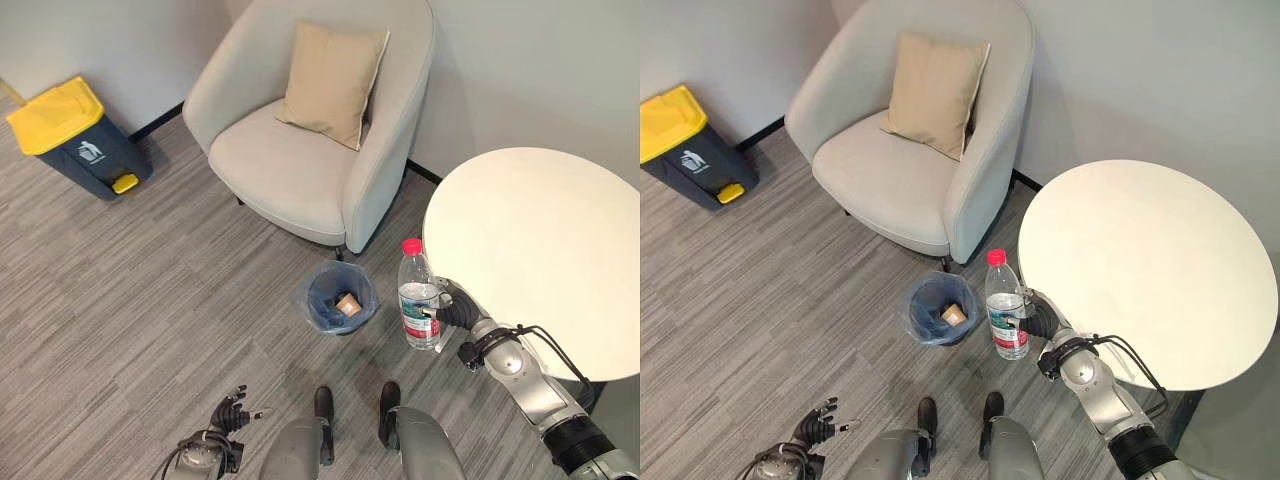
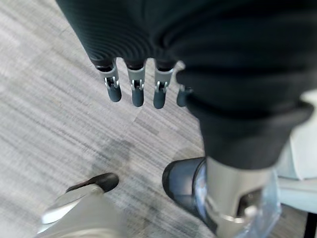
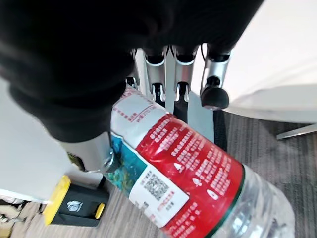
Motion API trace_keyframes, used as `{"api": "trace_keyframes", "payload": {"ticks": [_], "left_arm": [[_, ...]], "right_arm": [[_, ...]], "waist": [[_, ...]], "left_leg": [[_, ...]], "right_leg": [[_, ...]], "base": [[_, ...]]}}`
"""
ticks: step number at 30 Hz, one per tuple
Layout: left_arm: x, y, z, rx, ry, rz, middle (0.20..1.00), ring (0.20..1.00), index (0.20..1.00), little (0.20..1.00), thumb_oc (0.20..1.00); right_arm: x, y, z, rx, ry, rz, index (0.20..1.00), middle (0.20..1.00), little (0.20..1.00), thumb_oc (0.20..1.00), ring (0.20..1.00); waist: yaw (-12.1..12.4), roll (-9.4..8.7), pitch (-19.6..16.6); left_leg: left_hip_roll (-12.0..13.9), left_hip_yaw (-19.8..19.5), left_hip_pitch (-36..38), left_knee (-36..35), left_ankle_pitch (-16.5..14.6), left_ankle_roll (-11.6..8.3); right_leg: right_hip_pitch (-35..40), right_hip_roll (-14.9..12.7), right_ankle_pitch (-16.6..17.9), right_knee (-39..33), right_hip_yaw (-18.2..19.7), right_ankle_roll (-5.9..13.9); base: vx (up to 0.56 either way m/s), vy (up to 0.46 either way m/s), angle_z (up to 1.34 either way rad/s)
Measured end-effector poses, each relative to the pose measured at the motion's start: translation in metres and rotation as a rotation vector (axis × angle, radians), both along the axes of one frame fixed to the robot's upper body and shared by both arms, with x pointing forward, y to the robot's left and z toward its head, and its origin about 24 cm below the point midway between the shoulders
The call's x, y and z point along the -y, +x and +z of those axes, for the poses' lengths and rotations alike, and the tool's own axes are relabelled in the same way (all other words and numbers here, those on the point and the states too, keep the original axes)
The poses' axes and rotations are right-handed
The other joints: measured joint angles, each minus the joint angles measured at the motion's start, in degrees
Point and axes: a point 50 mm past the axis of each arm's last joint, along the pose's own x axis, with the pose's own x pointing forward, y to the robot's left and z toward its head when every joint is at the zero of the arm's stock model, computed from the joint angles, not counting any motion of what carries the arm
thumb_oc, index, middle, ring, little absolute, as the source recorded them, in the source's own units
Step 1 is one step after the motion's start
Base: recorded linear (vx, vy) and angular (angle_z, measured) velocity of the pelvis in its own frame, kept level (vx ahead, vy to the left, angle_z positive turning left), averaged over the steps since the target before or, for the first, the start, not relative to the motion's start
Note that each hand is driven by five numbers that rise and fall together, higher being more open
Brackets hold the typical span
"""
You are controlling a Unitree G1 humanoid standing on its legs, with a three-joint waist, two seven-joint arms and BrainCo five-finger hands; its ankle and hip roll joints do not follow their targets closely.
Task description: Gather garbage on tea table into small bin, then transfer packed bag to large trash can.
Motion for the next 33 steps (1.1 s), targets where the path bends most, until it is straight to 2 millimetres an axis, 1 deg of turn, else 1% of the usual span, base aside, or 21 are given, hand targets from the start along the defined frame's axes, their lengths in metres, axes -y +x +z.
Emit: {"api": "trace_keyframes", "payload": {"ticks": [1,4,6,7,11,12,13,14,15,17,19,21,22,25,26,28,29,30,31,32,33], "left_arm": [[0.000,0.003,0.002,0.015,0.002,-0.004,1.000,1.000,1.000,1.000,1.000],[-0.001,0.012,0.007,0.042,0.008,-0.011,1.000,1.000,1.000,1.000,1.000],[0.000,0.017,0.010,0.061,0.015,-0.020,1.000,1.000,1.000,1.000,1.000],[0.000,0.031,0.017,0.103,0.023,-0.028,1.000,1.000,1.000,1.000,1.000],[0.007,0.063,0.039,0.227,0.007,-0.032,1.000,1.000,1.000,1.000,1.000],[0.010,0.074,0.046,0.266,0.001,-0.040,1.000,1.000,1.000,1.000,1.000],[0.014,0.087,0.060,0.335,-0.014,-0.044,1.000,1.000,1.000,1.000,1.000],[0.015,0.093,0.065,0.360,-0.016,-0.044,1.000,1.000,1.000,1.000,1.000],[0.017,0.100,0.072,0.398,-0.035,-0.022,1.000,1.000,1.000,1.000,1.000],[0.019,0.110,0.081,0.441,-0.039,-0.021,1.000,1.000,1.000,1.000,1.000],[0.022,0.119,0.090,0.473,-0.057,-0.007,1.000,1.000,1.000,1.000,1.000],[0.026,0.127,0.101,0.521,-0.049,-0.031,1.000,1.000,1.000,1.000,1.000],[0.028,0.133,0.110,0.552,-0.046,-0.050,1.000,1.000,1.000,1.000,1.000],[0.035,0.143,0.121,0.596,-0.050,-0.074,1.000,1.000,1.000,1.000,1.000],[0.040,0.144,0.126,0.620,-0.068,-0.089,1.000,1.000,1.000,1.000,1.000],[0.045,0.142,0.121,0.598,-0.067,-0.112,1.000,1.000,1.000,1.000,1.000],[0.043,0.140,0.119,0.590,-0.065,-0.109,1.000,1.000,1.000,1.000,1.000],[0.040,0.140,0.119,0.591,-0.054,-0.107,1.000,1.000,1.000,1.000,1.000],[0.038,0.142,0.123,0.604,-0.042,-0.109,1.000,1.000,1.000,1.000,1.000],[0.038,0.147,0.129,0.627,-0.037,-0.108,1.000,1.000,1.000,1.000,1.000],[0.039,0.149,0.132,0.638,-0.036,-0.109,1.000,1.000,1.000,1.000,1.000]], "right_arm": [[-0.001,0.001,0.001,0.006,0.000,0.001,0.200,0.200,0.200,0.200,0.200],[-0.004,0.010,0.011,0.042,-0.001,0.012,0.200,0.200,0.200,0.200,0.200],[-0.009,0.023,0.023,0.091,-0.010,0.021,0.200,0.200,0.200,0.200,0.200],[-0.017,0.042,0.045,0.166,-0.022,0.038,0.200,0.200,0.200,0.200,0.200],[-0.026,0.071,0.086,0.310,-0.042,0.028,0.200,0.200,0.200,0.200,0.200],[-0.028,0.078,0.098,0.352,-0.045,0.016,0.200,0.200,0.200,0.200,0.200],[-0.030,0.088,0.119,0.418,-0.051,0.000,0.200,0.200,0.200,0.200,0.200],[-0.030,0.092,0.130,0.454,-0.048,-0.015,0.200,0.200,0.200,0.200,0.200],[-0.032,0.099,0.147,0.508,-0.052,-0.036,0.200,0.200,0.200,0.200,0.200],[-0.032,0.105,0.165,0.569,-0.051,-0.073,0.200,0.200,0.200,0.200,0.200],[-0.033,0.109,0.180,0.614,-0.053,-0.092,0.200,0.200,0.200,0.200,0.200],[-0.031,0.113,0.190,0.649,-0.097,-0.112,0.200,0.200,0.200,0.200,0.200],[-0.029,0.115,0.199,0.670,-0.101,-0.132,0.200,0.200,0.200,0.200,0.200],[-0.026,0.121,0.219,0.716,-0.109,-0.183,0.200,0.200,0.200,0.200,0.200],[-0.021,0.127,0.234,0.735,-0.143,-0.224,0.200,0.200,0.200,0.200,0.200],[-0.010,0.130,0.244,0.735,-0.145,-0.283,0.200,0.200,0.200,0.200,0.200],[-0.010,0.130,0.244,0.735,-0.143,-0.283,0.200,0.200,0.200,0.200,0.200],[-0.009,0.131,0.246,0.738,-0.144,-0.294,0.200,0.200,0.200,0.200,0.200],[-0.003,0.134,0.247,0.725,-0.146,-0.326,0.398,0.398,0.398,0.398,0.398],[0.005,0.137,0.248,0.702,-0.171,-0.368,1.000,1.000,1.000,1.000,1.000],[0.008,0.138,0.247,0.691,-0.167,-0.381,1.000,1.000,1.000,1.000,1.000]], "waist": [[0.03,0.09,0.05],[1.21,1.05,1.21],[1.51,1.71,2.52],[1.79,2.26,5.33],[3.09,2.43,9.72],[3.70,2.59,11.58],[4.32,2.26,13.34],[4.64,2.07,13.95],[4.96,1.92,14.24],[5.15,1.99,14.98],[5.30,2.23,16.16],[5.33,2.29,16.11],[5.58,2.27,16.11],[6.42,2.38,16.04],[6.80,2.46,16.00],[9.00,2.47,15.99],[9.74,2.40,15.92],[9.78,2.26,15.77],[9.67,2.26,15.72],[9.67,2.28,15.69],[9.78,2.28,15.69]], "left_leg": [[-0.46,0.19,-0.54,0.01,0.18,0.28],[-0.97,0.22,-2.67,0.39,0.38,0.50],[-1.04,0.06,-4.56,1.40,0.37,0.50],[-1.04,-0.15,-7.44,3.10,0.37,0.49],[-1.02,-1.20,-15.18,8.48,0.00,0.15],[-0.81,-1.68,-17.30,10.53,-0.56,-0.12],[-0.57,-2.37,-23.49,17.93,-3.12,-0.25],[-0.33,-2.51,-26.53,20.42,-4.03,-0.16],[-0.21,-2.91,-32.36,25.23,-4.97,-0.21],[-0.22,-3.22,-38.78,31.20,-6.46,-0.25],[-0.18,-3.66,-42.73,34.83,-6.98,-0.25],[-0.76,-4.57,-47.60,38.90,-7.80,-0.45],[-1.07,-4.95,-50.33,40.15,-8.13,-0.40],[-1.54,-4.92,-57.27,42.32,-7.86,-0.33],[-2.65,-5.90,-60.85,42.73,-7.82,-0.30],[-3.25,-6.08,-62.62,42.56,-7.20,-0.10],[-3.26,-6.04,-62.50,42.46,-6.62,0.24],[-3.71,-5.97,-62.46,42.03,-6.26,0.45],[-4.45,-5.88,-62.34,41.39,-5.16,0.70],[-5.14,-5.89,-62.15,40.46,-4.15,0.47],[-5.20,-5.88,-61.92,40.00,-4.02,0.56]], "right_leg": [[-0.71,-0.51,0.52,0.06,0.18,-0.07],[-2.27,-0.90,2.21,-0.92,0.40,0.96],[-3.73,-1.00,2.28,-0.57,0.31,1.00],[-6.35,-1.15,2.39,1.01,0.22,0.83],[-13.71,-1.90,1.35,6.70,-0.28,-0.40],[-15.58,-2.37,0.36,9.13,-1.03,-0.60],[-21.01,-2.83,-2.01,15.22,-1.03,-1.71],[-23.92,-2.94,-2.88,17.81,-1.03,-1.95],[-29.26,-3.50,-3.80,22.43,-1.27,-2.76],[-35.37,-4.41,-5.50,28.26,-1.36,-3.58],[-38.89,-4.89,-6.16,32.07,-1.54,-3.94],[-43.17,-6.39,-7.84,36.06,-2.53,-4.84],[-45.66,-6.73,-8.64,37.70,-2.58,-5.70],[-51.93,-8.95,-9.51,41.33,-3.29,-5.40],[-55.29,-10.48,-9.76,42.46,-4.41,-5.51],[-57.10,-11.43,-10.01,43.26,-4.64,-5.95],[-56.96,-11.50,-10.15,43.33,-4.64,-5.94],[-56.91,-11.97,-10.38,43.36,-4.63,-5.88],[-56.84,-12.80,-10.52,43.60,-4.58,-6.56],[-56.77,-13.42,-10.58,43.20,-4.59,-6.70],[-56.52,-13.43,-10.55,42.74,-4.62,-6.67]], "base": [[-0.06,0.085,-0.08],[-0.09,0.014,0.02],[-0.11,-0.030,0.05],[-0.11,-0.048,0.11],[-0.06,-0.045,0.18],[-0.10,-0.069,0.37],[-0.17,-0.040,0.31],[-0.20,-0.054,0.28],[-0.15,-0.032,0.18],[-0.09,-0.025,0.18],[-0.07,-0.031,0.16],[-0.04,-0.029,0.32],[-0.02,-0.036,0.37],[0.01,-0.015,0.48],[0.04,0.011,0.64],[0.04,0.003,0.41],[0.04,0.010,0.18],[0.03,0.017,0.17],[0.03,0.021,0.31],[0.02,0.013,0.27],[0.02,0.016,0.15]]}}
